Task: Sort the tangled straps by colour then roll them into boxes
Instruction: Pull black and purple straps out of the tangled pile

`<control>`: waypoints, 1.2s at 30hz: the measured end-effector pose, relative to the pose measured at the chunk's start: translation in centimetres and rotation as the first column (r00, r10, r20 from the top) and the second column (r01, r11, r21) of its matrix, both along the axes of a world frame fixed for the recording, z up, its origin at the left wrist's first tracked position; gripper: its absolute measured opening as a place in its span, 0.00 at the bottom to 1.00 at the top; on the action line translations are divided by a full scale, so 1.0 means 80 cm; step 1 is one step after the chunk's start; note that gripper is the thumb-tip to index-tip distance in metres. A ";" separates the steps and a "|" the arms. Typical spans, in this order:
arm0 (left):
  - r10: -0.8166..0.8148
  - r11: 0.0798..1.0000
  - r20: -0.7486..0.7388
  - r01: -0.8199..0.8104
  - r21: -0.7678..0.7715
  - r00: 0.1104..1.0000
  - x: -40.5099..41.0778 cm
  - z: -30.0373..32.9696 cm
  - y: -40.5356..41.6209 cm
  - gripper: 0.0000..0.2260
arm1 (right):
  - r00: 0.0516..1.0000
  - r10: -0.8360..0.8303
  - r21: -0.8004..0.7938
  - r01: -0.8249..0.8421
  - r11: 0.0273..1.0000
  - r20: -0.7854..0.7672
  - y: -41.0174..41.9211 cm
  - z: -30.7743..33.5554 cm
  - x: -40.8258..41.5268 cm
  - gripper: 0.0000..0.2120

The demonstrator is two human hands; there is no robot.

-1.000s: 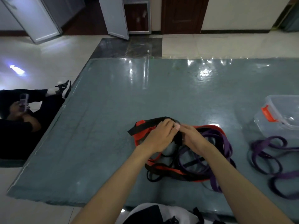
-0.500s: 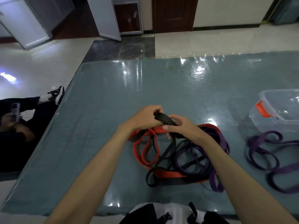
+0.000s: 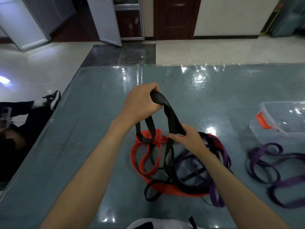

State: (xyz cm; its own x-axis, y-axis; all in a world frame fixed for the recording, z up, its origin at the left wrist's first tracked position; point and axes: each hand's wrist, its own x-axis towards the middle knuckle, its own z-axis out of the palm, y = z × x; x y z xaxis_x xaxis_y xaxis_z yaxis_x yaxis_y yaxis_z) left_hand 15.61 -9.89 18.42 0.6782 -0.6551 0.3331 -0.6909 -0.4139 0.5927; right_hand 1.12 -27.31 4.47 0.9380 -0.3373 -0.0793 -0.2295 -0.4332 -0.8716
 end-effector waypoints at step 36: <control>0.076 0.963 -0.796 -0.251 -0.097 0.600 -0.086 -0.145 -0.105 0.18 | 0.789 -0.160 0.005 0.203 0.979 -0.593 -0.181 -0.105 -0.150 0.37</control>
